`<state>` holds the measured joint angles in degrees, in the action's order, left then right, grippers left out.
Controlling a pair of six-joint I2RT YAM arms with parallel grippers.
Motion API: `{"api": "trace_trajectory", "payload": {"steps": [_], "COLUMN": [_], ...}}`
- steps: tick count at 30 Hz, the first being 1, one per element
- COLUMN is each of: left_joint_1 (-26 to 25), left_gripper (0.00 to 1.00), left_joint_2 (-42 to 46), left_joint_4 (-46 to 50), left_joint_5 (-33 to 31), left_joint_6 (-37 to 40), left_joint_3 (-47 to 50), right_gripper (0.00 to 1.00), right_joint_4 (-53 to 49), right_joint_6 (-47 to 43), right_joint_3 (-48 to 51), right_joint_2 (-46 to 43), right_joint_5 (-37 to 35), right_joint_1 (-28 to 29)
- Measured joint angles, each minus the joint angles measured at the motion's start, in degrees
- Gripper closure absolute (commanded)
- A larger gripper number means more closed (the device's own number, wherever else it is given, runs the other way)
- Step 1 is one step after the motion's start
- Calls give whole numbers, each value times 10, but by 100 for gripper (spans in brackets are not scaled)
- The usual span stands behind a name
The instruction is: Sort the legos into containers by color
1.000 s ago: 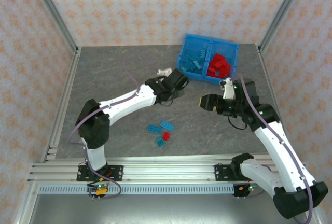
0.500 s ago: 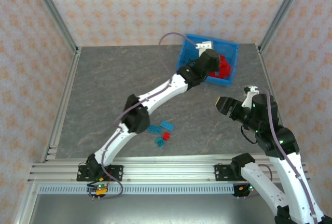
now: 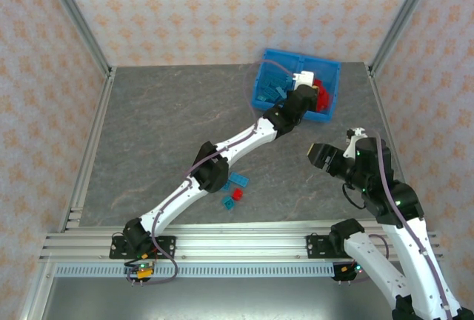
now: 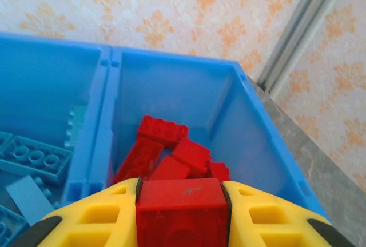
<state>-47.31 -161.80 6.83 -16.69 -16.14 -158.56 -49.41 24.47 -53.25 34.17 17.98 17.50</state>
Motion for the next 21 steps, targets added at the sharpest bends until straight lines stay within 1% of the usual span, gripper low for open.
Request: {"api": "trace_trajectory", "payload": {"steps": [2,7,9,14,18,20,21], "left_joint_1": [0,4,6,9,8,5,3], "left_gripper": [63,30,24,21,21,21,21], "left_joint_2": [0,-9,-9,-9,-5,12,33], "left_joint_4": [-15,-35,-38,-37,-17,-2,1], "left_joint_5": [-17,-40,-48,-64,-78,-82,-82], "left_joint_6": [4,15,17,17,12,8,6], "left_joint_3": [-1,-18,-18,-19,-19,2,30], "right_gripper": [23,23,23,23,23,24,23], "right_joint_4": [-1,-8,-8,-8,-9,-12,-14], "right_joint_6": [4,13,15,17,20,20,20], "right_joint_3": [6,16,16,16,16,16,16], "right_joint_2": [-3,-15,-17,-18,-18,-18,-18], "right_joint_5": [0,0,0,0,-2,-3,-4], "right_joint_1": [0,0,0,0,0,0,0]}}
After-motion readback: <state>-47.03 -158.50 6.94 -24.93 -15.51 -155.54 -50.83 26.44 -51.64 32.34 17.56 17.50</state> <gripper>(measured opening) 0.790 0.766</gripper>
